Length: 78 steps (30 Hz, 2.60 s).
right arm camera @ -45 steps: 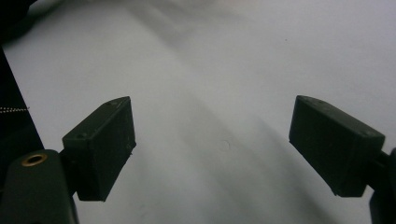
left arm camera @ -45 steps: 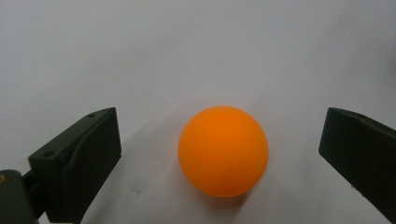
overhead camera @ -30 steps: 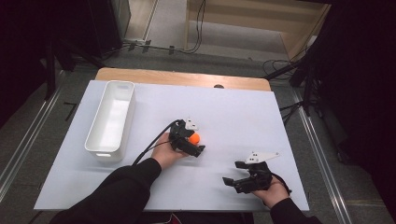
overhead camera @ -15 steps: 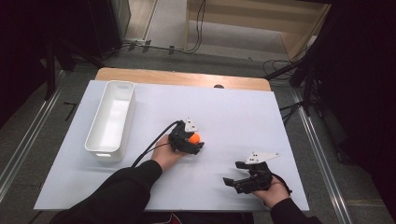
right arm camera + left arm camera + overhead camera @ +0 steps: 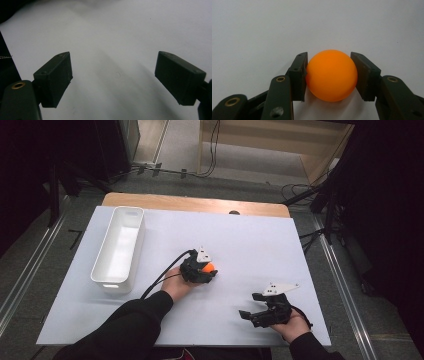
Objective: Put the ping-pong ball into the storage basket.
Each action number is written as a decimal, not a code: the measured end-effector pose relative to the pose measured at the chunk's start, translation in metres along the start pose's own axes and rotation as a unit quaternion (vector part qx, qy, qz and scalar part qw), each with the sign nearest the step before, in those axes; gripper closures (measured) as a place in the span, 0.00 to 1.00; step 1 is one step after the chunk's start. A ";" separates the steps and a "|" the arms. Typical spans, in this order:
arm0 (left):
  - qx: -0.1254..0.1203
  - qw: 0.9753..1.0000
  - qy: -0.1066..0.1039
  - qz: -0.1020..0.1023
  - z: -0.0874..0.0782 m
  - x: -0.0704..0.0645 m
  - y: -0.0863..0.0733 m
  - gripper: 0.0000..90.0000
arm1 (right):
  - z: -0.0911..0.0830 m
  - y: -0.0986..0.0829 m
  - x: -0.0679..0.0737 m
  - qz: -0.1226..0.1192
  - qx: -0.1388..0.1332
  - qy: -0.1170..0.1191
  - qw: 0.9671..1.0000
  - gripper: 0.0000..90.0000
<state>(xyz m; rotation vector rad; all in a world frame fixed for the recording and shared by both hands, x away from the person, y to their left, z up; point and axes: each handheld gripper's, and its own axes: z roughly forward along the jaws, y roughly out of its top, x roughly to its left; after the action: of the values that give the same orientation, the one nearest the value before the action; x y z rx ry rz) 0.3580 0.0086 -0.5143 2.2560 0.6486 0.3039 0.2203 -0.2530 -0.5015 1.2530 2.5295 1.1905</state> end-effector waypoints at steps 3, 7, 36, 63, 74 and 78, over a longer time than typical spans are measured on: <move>-0.002 1.000 0.000 -0.001 0.000 0.000 0.000 0.56 | 0.000 0.000 0.000 0.000 0.000 0.000 1.000 0.15; -0.002 1.000 -0.009 -0.012 -0.001 0.003 0.000 0.56 | 0.000 0.000 0.000 0.000 -0.002 0.001 1.000 0.15; -0.001 0.998 -0.055 -0.024 -0.036 0.006 0.012 0.56 | 0.000 0.002 0.001 0.000 -0.006 -0.003 1.000 0.15; 0.024 0.995 -0.092 -0.010 -0.064 0.001 0.017 0.56 | -0.001 0.001 0.000 0.001 -0.003 -0.003 1.000 0.15; 0.035 0.994 -0.102 -0.007 -0.069 0.002 0.019 0.56 | -0.001 0.001 0.000 0.000 -0.004 -0.003 1.000 0.15; 0.040 0.994 -0.105 -0.007 -0.073 0.006 0.022 0.56 | -0.001 0.001 -0.001 0.000 -0.005 -0.004 1.000 0.15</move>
<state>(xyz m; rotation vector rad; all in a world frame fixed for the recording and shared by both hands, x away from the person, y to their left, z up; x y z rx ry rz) 0.3411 0.0434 -0.4483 2.3198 0.5739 0.0336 0.2209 -0.2536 -0.5002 1.2530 2.5162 1.1939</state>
